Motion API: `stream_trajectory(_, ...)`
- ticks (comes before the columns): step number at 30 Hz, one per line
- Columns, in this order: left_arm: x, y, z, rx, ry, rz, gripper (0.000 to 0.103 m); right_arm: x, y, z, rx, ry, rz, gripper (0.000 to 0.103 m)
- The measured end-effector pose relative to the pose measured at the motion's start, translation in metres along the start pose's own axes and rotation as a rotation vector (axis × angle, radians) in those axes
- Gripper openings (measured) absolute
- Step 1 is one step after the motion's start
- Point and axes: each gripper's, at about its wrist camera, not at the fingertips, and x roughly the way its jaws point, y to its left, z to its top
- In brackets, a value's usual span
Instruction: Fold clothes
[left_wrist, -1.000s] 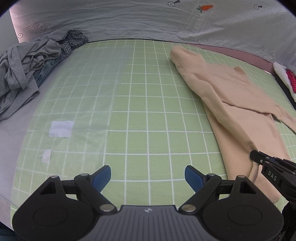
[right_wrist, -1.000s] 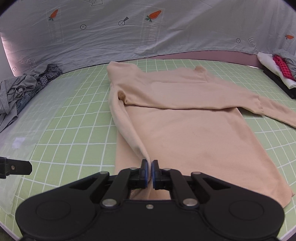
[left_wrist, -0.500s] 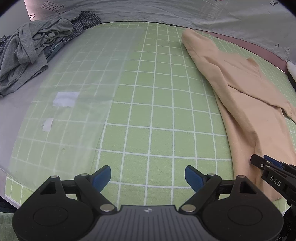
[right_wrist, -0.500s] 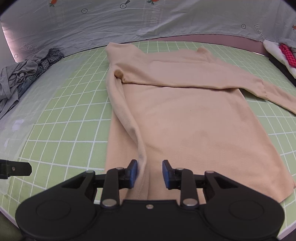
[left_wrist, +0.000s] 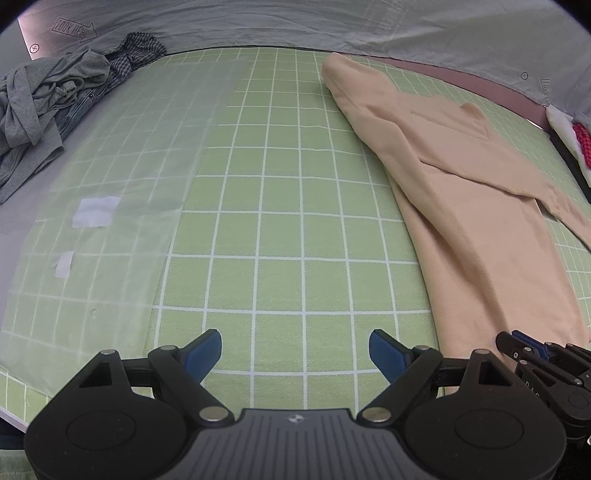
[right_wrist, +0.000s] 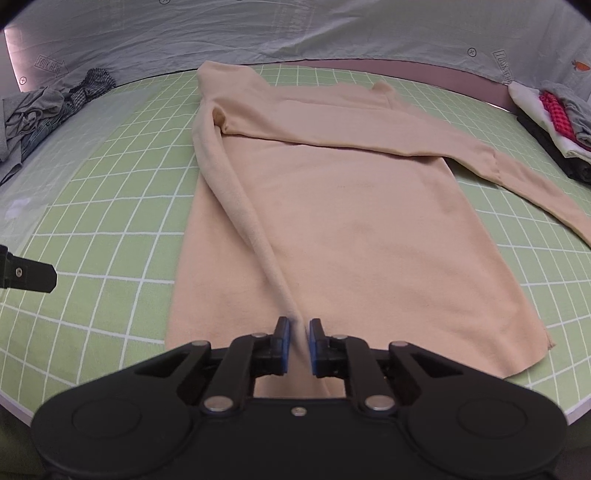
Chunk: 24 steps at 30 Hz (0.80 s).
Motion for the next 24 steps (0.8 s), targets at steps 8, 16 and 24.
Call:
stream_trajectory(8, 0.001, -0.022, 0.011, -0.058, -0.014, 0.029, 0.088, -0.009, -0.036, 0.018, 0.038, -0.03, 0.136, 0.034)
stream_trajectory(16, 0.02, -0.062, 0.028, -0.073, 0.013, 0.046, 0.088, -0.007, -0.08, 0.043, 0.031, -0.081, 0.181, 0.037)
stream_trajectory(24, 0.054, -0.091, 0.048, -0.127, 0.077, 0.073, 0.088, 0.025, -0.154, 0.067, 0.117, -0.079, 0.114, 0.037)
